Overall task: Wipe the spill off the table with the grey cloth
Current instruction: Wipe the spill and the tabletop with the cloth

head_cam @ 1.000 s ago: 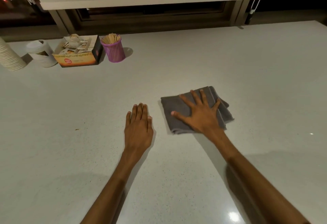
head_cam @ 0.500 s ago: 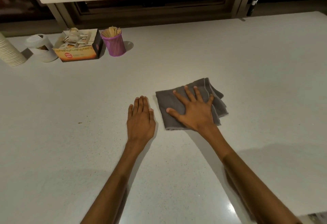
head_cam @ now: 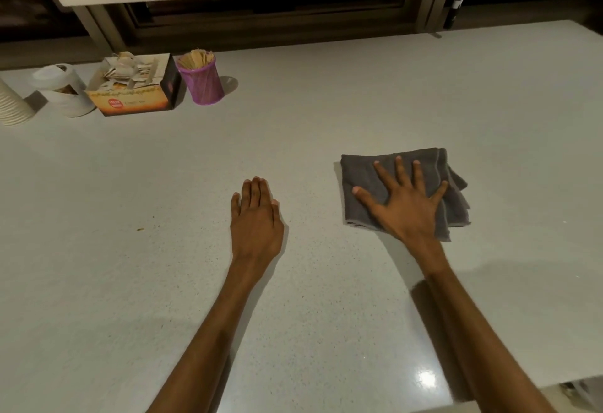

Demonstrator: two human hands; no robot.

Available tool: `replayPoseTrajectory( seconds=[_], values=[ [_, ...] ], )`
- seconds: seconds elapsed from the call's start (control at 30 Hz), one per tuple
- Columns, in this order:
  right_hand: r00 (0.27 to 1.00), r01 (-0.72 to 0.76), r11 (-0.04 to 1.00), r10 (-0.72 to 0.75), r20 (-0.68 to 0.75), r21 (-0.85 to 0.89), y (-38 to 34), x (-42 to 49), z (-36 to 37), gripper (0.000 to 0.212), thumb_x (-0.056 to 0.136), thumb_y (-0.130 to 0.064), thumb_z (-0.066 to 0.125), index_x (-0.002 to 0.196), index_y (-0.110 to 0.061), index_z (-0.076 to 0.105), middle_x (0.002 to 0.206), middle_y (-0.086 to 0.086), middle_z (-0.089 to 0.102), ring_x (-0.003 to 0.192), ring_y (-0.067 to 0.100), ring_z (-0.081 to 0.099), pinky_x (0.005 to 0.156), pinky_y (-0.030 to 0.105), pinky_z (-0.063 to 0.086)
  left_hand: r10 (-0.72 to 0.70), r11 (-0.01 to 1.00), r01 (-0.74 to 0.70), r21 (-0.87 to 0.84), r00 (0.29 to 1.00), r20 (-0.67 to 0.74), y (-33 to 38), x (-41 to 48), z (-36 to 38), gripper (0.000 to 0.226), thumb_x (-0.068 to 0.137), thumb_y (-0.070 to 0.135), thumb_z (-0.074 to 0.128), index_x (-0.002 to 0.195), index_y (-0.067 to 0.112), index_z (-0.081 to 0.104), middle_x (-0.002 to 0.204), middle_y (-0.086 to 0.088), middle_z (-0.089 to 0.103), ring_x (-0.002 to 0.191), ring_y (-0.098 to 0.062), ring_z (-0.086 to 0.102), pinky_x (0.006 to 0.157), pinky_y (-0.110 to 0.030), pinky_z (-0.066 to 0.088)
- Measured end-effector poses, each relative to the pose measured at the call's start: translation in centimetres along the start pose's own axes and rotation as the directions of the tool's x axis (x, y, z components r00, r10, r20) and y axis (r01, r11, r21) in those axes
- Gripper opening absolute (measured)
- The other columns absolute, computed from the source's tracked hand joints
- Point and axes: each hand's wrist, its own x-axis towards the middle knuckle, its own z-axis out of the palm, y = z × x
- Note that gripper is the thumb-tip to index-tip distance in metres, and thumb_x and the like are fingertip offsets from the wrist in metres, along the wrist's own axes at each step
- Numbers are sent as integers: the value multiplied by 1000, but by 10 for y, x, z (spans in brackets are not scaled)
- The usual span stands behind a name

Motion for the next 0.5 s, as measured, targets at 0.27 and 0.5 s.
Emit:
replayPoseTrajectory(
  seconds=[0.27, 0.5],
  values=[
    [982, 175, 982, -180, 63, 73, -90, -34, 15, 92, 72, -91, 15, 151, -45, 19, 165, 0, 5, 151, 27, -6, 105, 74, -14, -108, 921, 79, -381, 993, -55, 3, -2, -9, 55, 100, 34, 18, 148, 8, 23, 155, -12, 30, 146, -22, 23, 123, -38, 8],
    [988, 132, 920, -153, 29, 368, -69, -9, -10, 76, 83, -74, 46, 149, -39, 31, 164, 3, 10, 151, 22, 7, 112, 68, -7, -118, 913, 96, -396, 993, -32, 8, -8, -17, 65, 94, 50, 28, 141, 7, 40, 151, -13, 37, 143, -25, 28, 121, -44, 18]
  ],
)
